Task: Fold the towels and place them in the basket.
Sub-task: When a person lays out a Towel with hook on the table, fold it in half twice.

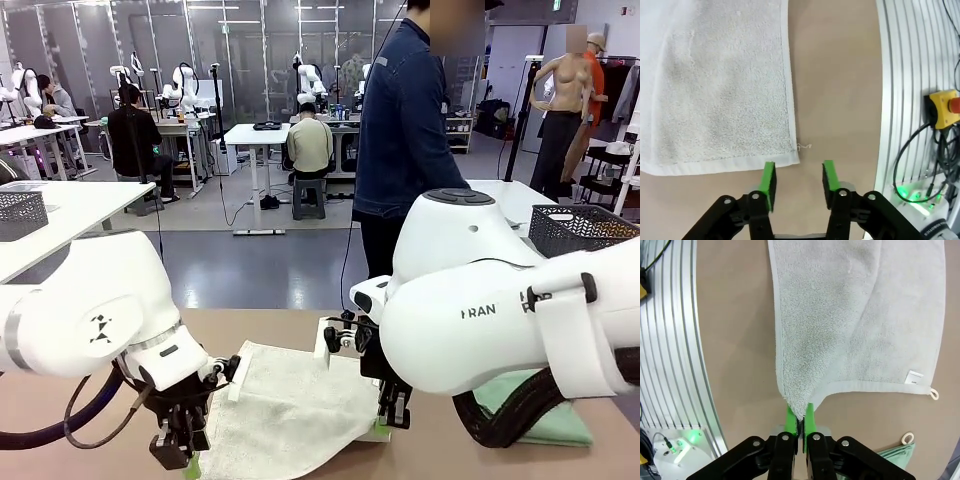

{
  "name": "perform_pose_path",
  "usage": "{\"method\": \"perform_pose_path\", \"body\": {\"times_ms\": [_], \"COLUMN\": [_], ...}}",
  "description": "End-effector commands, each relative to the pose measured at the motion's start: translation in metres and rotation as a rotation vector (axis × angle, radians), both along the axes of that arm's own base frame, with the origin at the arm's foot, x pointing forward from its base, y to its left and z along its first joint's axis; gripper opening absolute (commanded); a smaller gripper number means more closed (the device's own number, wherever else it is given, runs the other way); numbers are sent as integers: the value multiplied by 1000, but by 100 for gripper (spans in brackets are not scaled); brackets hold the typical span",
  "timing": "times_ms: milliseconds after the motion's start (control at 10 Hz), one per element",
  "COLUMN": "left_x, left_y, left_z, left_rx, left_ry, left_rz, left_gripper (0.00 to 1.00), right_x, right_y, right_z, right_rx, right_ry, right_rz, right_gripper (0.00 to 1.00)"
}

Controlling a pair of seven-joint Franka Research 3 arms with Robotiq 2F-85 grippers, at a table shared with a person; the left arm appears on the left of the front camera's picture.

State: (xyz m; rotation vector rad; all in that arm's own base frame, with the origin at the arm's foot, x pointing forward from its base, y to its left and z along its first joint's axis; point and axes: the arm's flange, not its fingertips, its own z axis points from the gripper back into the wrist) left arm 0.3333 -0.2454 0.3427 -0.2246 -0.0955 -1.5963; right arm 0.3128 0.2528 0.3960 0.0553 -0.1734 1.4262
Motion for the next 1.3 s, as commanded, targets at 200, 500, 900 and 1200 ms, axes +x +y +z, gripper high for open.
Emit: {"method": "perform_pose_path", "body": {"times_ms": [200, 500, 900, 1200], "left_x": [8, 14, 17, 15], "left_y": [-17, -23, -20, -23], "left_z": [-18, -41, -52, -53], "left_rx": [37, 102, 123, 143], "left_ry": [-19, -15, 6, -7], "left_rz": [54, 92, 112, 88], "left_gripper": [59, 59, 59, 0], "right_x": [-7, -8, -9, -9], "right_y": [-10, -12, -15, -15], "right_z": [-11, -13, -11, -14], "right_rx": [33, 35, 35, 36], "right_ry": [12, 13, 8, 12], "right_rz": [18, 16, 13, 13], "right_gripper": [0, 0, 0, 0]}}
